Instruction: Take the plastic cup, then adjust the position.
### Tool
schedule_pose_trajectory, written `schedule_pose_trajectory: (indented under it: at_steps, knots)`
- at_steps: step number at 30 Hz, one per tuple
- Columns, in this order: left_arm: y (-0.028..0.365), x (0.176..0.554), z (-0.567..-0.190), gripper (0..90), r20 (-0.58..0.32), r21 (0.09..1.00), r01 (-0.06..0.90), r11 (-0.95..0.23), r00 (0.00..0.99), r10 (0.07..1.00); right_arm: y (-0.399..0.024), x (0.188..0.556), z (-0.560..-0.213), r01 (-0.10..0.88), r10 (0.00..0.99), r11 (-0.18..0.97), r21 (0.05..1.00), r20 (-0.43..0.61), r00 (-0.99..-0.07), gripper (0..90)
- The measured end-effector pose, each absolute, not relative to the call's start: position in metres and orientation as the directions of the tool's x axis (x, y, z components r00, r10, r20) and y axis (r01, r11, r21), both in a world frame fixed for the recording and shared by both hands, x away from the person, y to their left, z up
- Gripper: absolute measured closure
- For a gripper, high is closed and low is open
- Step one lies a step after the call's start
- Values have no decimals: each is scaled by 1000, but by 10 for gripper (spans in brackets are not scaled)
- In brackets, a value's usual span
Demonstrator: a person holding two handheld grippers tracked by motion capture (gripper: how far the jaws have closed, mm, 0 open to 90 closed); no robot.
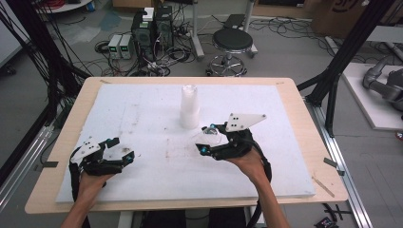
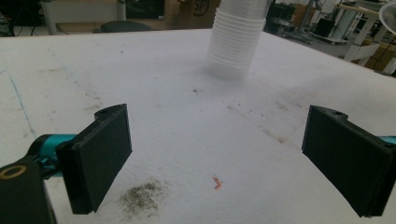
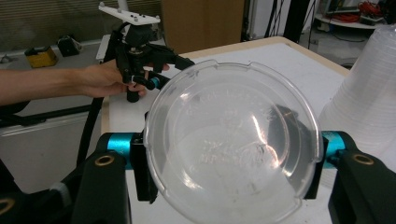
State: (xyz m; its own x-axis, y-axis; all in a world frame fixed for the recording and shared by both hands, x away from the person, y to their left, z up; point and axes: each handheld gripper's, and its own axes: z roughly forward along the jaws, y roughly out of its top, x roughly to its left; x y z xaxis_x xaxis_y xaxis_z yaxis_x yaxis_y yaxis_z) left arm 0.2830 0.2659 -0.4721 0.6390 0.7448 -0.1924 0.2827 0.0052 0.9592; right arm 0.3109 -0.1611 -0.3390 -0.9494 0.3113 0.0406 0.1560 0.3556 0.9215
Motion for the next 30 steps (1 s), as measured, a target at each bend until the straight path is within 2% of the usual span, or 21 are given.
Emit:
schedule_pose_trajectory:
  at_steps: [13,18,25,30]
  knots:
    - [265,284,-472,93,-189,957,289,-5,639,745,-166,316,-341,177,329,337,925,60,-942,401]
    - [264,285,-469,93,-174,956,292,-35,658,733,-163,319,-343,177,308,336,925,70,-949,401]
    - [263,289,-448,93,-149,970,237,-52,750,644,-161,319,-343,157,262,321,934,72,-962,400]
    - [255,294,-431,92,-140,976,208,-70,835,533,-163,321,-342,152,236,296,943,82,-968,401]
